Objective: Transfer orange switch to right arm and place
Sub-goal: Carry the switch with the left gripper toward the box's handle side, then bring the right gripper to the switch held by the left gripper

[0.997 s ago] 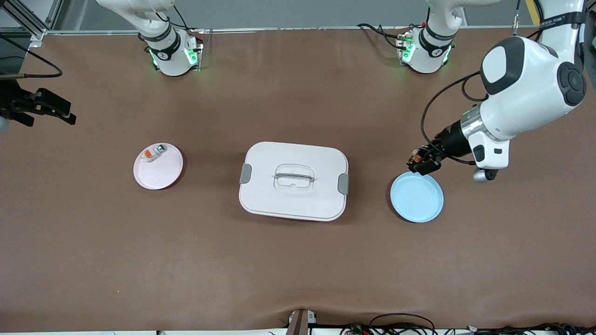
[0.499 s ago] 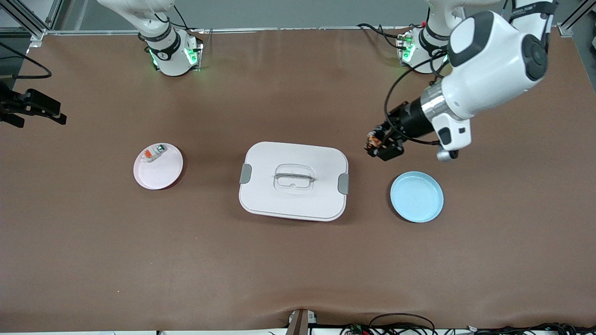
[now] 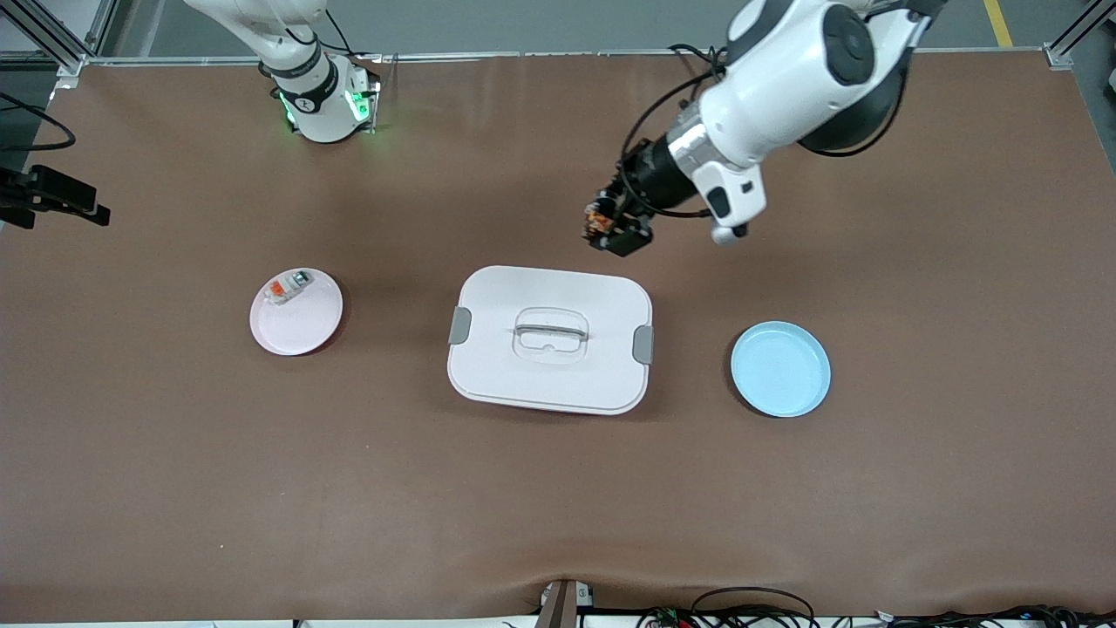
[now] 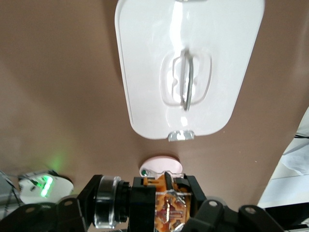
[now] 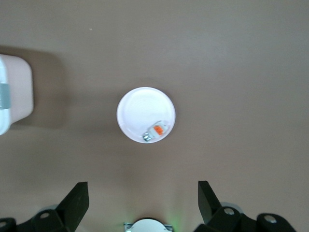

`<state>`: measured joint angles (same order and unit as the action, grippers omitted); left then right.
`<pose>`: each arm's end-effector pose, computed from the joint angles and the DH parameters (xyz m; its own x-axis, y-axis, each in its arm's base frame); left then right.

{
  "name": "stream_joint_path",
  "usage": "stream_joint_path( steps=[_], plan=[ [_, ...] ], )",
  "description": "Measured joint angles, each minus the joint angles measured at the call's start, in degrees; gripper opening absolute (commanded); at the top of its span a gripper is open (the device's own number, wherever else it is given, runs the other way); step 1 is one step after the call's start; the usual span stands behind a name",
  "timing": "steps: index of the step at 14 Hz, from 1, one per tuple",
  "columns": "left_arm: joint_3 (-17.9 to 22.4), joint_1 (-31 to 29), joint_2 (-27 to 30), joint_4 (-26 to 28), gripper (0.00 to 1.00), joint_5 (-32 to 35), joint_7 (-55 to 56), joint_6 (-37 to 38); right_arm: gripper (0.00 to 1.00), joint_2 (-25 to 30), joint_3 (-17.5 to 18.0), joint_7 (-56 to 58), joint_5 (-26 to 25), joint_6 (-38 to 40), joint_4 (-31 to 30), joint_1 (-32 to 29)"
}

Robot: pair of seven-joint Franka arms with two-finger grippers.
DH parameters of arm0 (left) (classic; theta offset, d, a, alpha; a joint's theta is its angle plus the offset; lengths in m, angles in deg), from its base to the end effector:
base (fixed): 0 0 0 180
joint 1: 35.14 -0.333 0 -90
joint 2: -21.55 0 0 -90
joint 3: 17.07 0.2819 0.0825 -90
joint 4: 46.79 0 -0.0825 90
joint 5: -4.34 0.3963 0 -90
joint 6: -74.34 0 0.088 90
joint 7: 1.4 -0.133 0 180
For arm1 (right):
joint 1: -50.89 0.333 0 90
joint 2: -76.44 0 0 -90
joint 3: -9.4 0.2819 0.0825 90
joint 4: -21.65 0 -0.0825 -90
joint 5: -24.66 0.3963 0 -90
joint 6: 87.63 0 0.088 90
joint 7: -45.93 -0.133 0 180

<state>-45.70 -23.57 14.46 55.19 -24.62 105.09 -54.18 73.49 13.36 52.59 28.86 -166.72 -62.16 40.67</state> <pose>0.4843 -0.4270 0.4716 0.1541 0.8125 -0.5622 0.9880 -0.1187 0.0993 0.5551 -0.0509 0.5720 0.9922 0.0217 -0.1230 0.0105 -0.9957 -0.0915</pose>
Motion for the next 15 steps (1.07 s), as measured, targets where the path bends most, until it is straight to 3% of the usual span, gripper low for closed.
stream_joint_path(
  steps=[4,7,11,15],
  plan=[
    [-0.05,5.73,-2.69,-0.25,0.36,0.14,7.42,-7.76,1.0,-0.05,-0.02,-2.86,18.99,-1.5,-4.64,-3.72],
    [-0.04,8.99,-5.17,-1.89,0.37,2.74,12.57,-9.65,1.0,0.94,0.67,-5.71,27.34,-6.05,-9.99,-3.51],
    [-0.05,12.55,-8.15,-4.94,0.37,6.29,16.36,-10.0,1.0,9.96,1.81,-11.3,37.68,-18.35,-24.2,2.91],
    [-0.05,13.66,-8.28,-7.58,0.37,6.31,17.39,-10.23,1.0,15.11,1.98,-11.69,43.0,-22.32,-31.09,7.98]
  ],
)
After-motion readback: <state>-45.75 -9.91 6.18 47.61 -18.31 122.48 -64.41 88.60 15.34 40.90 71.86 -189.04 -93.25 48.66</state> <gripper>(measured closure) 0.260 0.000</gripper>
